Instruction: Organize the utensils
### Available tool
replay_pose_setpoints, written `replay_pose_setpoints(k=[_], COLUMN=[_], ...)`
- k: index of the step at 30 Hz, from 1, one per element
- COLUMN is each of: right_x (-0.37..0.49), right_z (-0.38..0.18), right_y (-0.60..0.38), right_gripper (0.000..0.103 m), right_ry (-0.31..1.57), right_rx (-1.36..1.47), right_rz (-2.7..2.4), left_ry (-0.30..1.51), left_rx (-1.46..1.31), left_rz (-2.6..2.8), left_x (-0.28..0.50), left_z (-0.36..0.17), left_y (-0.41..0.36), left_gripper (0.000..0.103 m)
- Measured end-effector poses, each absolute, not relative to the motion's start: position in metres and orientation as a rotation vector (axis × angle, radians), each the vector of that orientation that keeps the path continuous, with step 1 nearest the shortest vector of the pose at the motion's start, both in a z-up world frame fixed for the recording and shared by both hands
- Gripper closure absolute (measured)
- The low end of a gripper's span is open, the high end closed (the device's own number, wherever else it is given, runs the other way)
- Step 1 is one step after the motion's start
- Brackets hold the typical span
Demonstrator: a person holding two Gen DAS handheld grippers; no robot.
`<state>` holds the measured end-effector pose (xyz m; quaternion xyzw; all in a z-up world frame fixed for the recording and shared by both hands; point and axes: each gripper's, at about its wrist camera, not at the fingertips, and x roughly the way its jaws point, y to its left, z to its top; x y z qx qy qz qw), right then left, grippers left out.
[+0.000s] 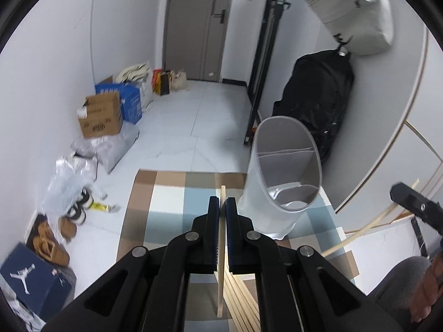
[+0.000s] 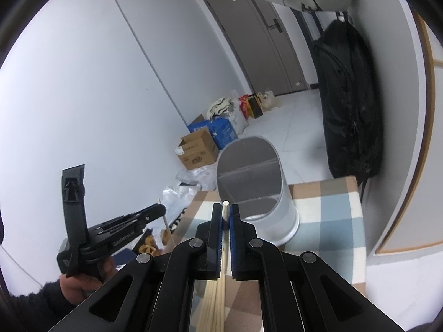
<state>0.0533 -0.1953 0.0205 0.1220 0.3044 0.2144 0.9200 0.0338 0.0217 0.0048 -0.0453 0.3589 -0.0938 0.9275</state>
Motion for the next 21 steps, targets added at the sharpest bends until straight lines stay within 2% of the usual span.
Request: replay_pose_setpoints(k=[11, 17, 21], right_x=[0.066, 0.091, 0.112], right_z=[0.069, 0.1, 0.116], right_y=[-0.186, -0.191, -0.196], right_gripper=[0.099, 0.099, 0.099], right_ry=[0.561, 0.542, 0.541], right_rx=[0.183, 0.174, 0.173], right_rz=[0.451, 0.431, 0.414], left_ry=[0.629, 0.515, 0.454], left_rx=[-0.133, -0.143, -0.123], left_rz=[-0.254, -0.299, -0.312], left_x=[0.037, 0.058, 0.076], left_z=[0.072, 0.119, 0.132], left_y=[0.022, 0.008, -0.004], left_gripper=[0.102, 0.102, 0.102])
